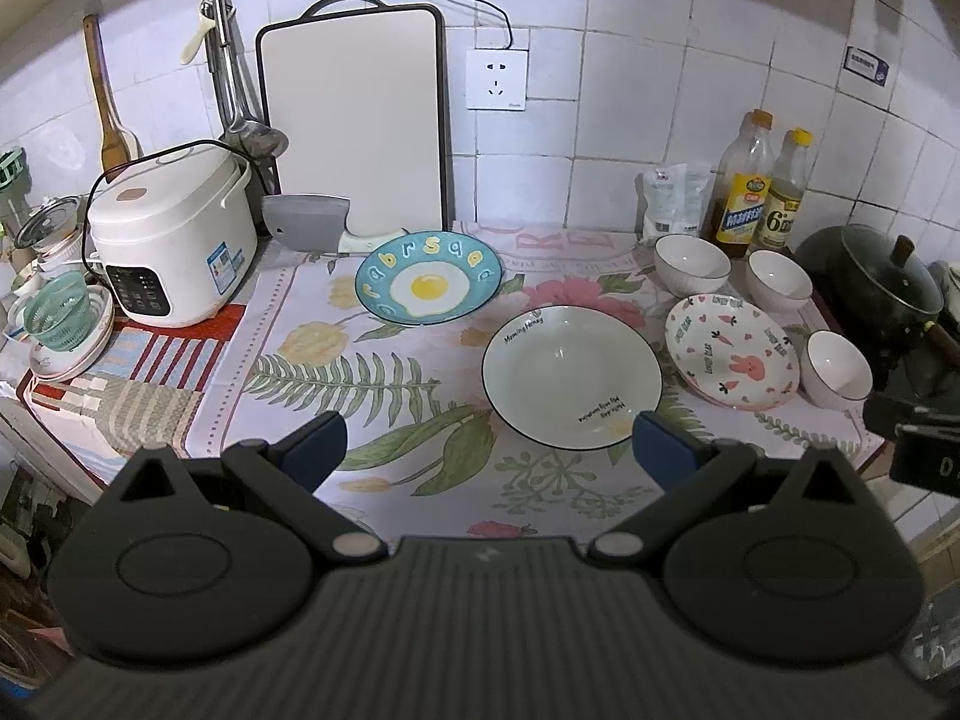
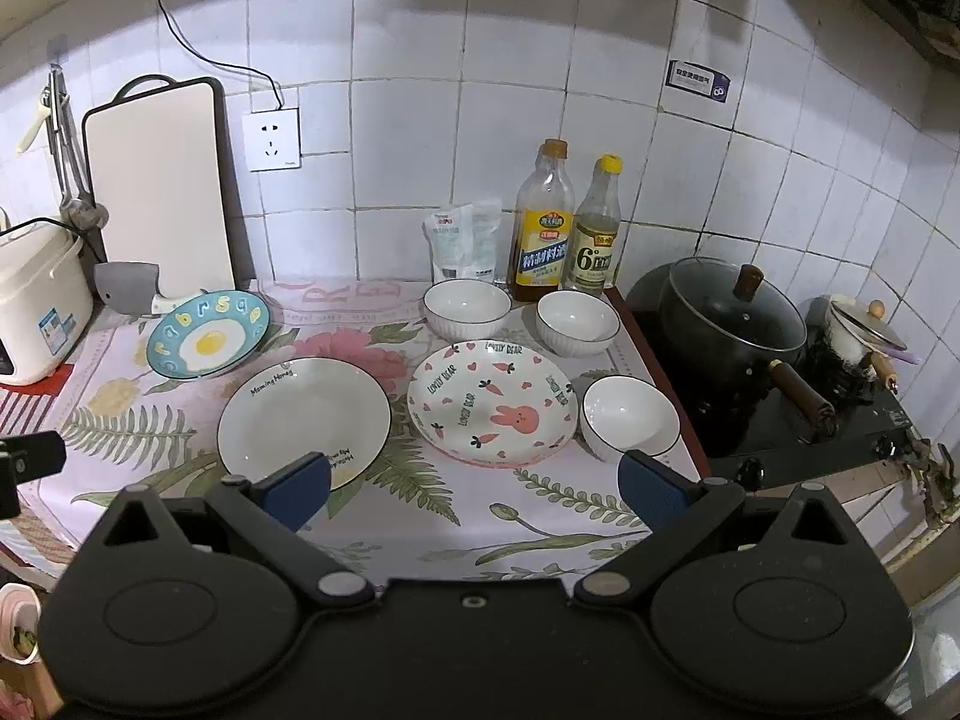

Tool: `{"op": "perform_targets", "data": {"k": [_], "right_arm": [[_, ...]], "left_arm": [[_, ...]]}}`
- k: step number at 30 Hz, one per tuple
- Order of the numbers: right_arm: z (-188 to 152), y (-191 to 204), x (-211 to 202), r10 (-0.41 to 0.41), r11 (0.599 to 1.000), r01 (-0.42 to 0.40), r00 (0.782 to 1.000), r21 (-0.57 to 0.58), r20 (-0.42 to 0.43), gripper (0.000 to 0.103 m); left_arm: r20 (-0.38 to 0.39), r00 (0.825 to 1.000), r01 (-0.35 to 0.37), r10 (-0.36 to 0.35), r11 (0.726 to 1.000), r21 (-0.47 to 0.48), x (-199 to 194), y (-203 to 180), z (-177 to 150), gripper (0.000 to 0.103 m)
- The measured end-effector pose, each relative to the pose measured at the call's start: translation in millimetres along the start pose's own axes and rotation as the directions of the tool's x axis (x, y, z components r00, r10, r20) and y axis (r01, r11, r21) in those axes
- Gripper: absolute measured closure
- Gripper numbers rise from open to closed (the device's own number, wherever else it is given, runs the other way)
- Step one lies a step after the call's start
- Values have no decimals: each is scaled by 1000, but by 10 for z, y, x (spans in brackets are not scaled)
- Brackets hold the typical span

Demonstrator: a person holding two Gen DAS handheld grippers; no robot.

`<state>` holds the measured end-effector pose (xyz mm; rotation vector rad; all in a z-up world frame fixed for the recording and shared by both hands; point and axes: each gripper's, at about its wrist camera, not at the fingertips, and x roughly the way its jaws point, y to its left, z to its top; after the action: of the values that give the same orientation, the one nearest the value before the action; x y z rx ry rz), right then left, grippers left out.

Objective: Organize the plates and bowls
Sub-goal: 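Move both grippers toward the white Morning Honey plate, then close both grippers on the rim of the white plate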

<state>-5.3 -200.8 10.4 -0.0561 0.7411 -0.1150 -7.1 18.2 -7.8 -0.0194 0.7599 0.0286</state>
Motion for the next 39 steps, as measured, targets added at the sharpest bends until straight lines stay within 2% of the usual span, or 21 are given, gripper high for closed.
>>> {"op": "perform_targets", "data": {"k": [3, 8, 15, 17, 19, 22, 25, 30, 32, 35, 39], "right_arm": [[-8, 3, 1, 0, 1000, 0, 1000, 0, 2, 0], [-2, 58, -26, -28, 999, 28, 1000, -28, 8, 0], [-4, 75, -18, -4, 999, 5, 1000, -41, 18, 0], [8, 102, 14, 9, 998, -7, 999, -55, 33, 0], [22, 142, 40, 7, 997, 0, 996, -76, 90, 0], [46, 196, 108, 70, 989, -46, 981, -138, 180, 0], [101, 230, 265, 151, 975, -111, 966, -192, 208, 0], [160, 238, 781, 279, 950, -255, 953, -182, 121, 0], [144, 214, 1049, 343, 933, -332, 937, -141, 62, 1], [70, 173, 1349, 415, 909, -413, 910, -55, 12, 1], [-25, 185, 1739, 456, 890, -454, 887, 38, -67, 4]], "left_arm": [[-13, 1000, 11, -11, 1000, -1, 1, 5, 20, 0], [-34, 996, 77, -78, 997, -22, -10, 44, 45, 0], [-32, 993, 115, -116, 993, -31, -18, 79, 103, 1], [-46, 992, 113, -114, 993, -20, 30, 86, 124, 2], [-58, 993, 98, -98, 995, -10, 83, 87, 169, 3], [-45, 996, 82, -82, 997, 14, 126, 124, 284, 3], [-34, 997, 71, -70, 997, 29, 250, 176, 416, 3], [-46, 998, 51, -49, 997, 51, 694, 183, 542, 4], [-82, 996, 40, -37, 999, 32, 927, 190, 570, 4], [-135, 989, 59, -59, 998, -3, 1196, 220, 607, 5], [-160, 984, 76, -80, 997, -32, 1493, 223, 612, 5]]}}
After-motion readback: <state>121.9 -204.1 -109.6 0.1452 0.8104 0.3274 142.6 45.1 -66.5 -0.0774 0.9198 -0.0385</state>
